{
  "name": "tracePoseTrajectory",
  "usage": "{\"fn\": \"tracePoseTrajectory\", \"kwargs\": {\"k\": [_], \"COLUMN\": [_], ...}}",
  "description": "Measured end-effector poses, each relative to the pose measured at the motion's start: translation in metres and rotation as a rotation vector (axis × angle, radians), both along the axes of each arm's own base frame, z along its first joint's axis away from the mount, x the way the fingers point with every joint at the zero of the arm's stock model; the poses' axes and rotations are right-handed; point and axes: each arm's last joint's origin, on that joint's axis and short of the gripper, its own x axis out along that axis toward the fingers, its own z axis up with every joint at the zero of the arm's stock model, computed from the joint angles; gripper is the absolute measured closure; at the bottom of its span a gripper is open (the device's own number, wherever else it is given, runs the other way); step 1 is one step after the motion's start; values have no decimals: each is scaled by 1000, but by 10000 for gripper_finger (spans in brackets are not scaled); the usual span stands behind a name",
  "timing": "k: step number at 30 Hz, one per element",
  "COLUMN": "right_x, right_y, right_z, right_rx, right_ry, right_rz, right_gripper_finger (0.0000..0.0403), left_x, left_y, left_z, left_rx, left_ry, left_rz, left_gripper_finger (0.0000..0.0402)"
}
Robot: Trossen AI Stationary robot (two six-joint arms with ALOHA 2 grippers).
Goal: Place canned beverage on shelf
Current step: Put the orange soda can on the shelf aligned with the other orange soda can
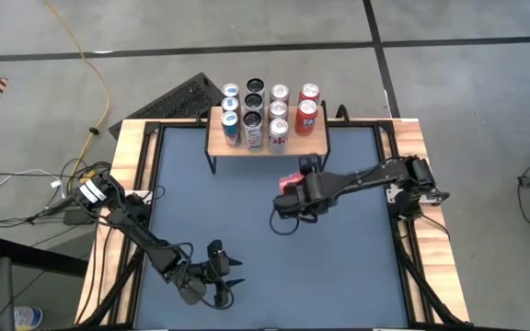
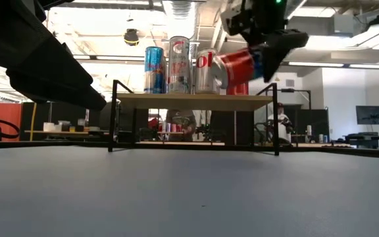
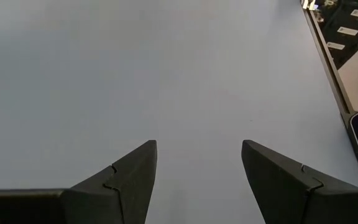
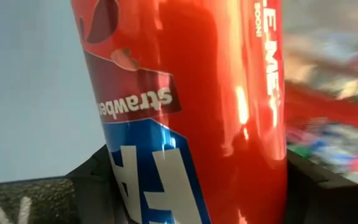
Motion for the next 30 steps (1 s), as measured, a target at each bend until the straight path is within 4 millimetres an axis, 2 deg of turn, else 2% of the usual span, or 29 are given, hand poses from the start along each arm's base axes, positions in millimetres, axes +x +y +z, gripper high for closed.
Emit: {"fn": "tracePoseTrajectory", "kwargs": {"k": [5, 12, 15, 19, 22, 25, 30], "right_x": [4, 5, 9, 19, 25, 29, 28], "right_y": [-7, -10, -8, 2, 13, 21, 27], "right_z": [14, 15, 9, -12, -42, -76, -111], "right_rx": [-170, -245, -317, -384, -436, -607, -641], "right_ry": [52, 196, 266, 390, 586, 768, 799], "right_rz": [130, 263, 314, 401, 519, 609, 611], "right_gripper_finger": [139, 139, 139, 139, 139, 139, 139], "left_x": [0, 0, 0, 0, -1, -1, -1], "left_y": [0, 0, 0, 1, 2, 3, 3], "left_z": [0, 0, 0, 0, -1, -1, -1], "left_rx": [-10, -20, -19, -2, 16, 25, 26], "left_ry": [-1, -1, -1, -3, -6, -9, -12], "left_rz": [5, 10, 10, 25, 47, 60, 65], "left_gripper_finger": [177, 177, 177, 177, 177, 177, 177]}}
